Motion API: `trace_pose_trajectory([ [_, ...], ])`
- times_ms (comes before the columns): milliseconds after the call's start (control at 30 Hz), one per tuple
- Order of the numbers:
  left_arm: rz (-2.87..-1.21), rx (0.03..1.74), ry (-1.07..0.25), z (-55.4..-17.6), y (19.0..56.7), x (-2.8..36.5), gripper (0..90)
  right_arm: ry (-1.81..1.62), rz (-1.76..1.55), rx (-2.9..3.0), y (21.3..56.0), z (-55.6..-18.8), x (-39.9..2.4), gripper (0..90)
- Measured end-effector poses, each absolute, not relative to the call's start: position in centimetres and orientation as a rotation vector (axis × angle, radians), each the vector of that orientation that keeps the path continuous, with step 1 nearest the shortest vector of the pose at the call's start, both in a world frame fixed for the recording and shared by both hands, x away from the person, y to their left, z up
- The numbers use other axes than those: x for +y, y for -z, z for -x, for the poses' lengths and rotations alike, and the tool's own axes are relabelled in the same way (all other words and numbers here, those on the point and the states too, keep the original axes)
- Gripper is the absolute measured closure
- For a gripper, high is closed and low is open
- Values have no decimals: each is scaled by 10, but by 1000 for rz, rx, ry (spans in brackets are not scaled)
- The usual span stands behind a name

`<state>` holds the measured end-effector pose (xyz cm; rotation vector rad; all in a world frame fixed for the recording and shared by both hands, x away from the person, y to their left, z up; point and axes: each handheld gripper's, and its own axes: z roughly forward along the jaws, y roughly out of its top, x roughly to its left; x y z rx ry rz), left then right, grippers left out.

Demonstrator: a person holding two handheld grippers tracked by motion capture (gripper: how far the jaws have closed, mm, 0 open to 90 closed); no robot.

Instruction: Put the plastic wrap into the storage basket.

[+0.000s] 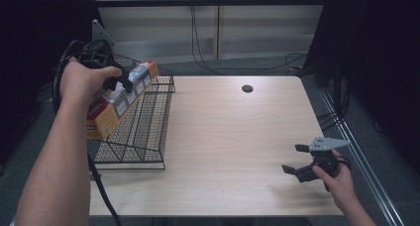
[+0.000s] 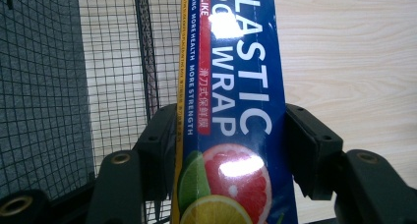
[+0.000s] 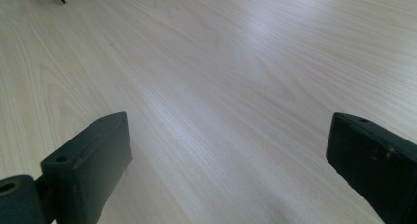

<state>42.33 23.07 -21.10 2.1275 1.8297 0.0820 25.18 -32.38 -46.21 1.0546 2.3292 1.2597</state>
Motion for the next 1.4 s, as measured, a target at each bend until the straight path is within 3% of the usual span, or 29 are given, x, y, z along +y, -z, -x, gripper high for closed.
trace_pose_trajectory([
  [1400, -2022, 1952, -190, -427, 215, 273, 437, -1253, -1056, 2335, 463, -252, -323, 30],
])
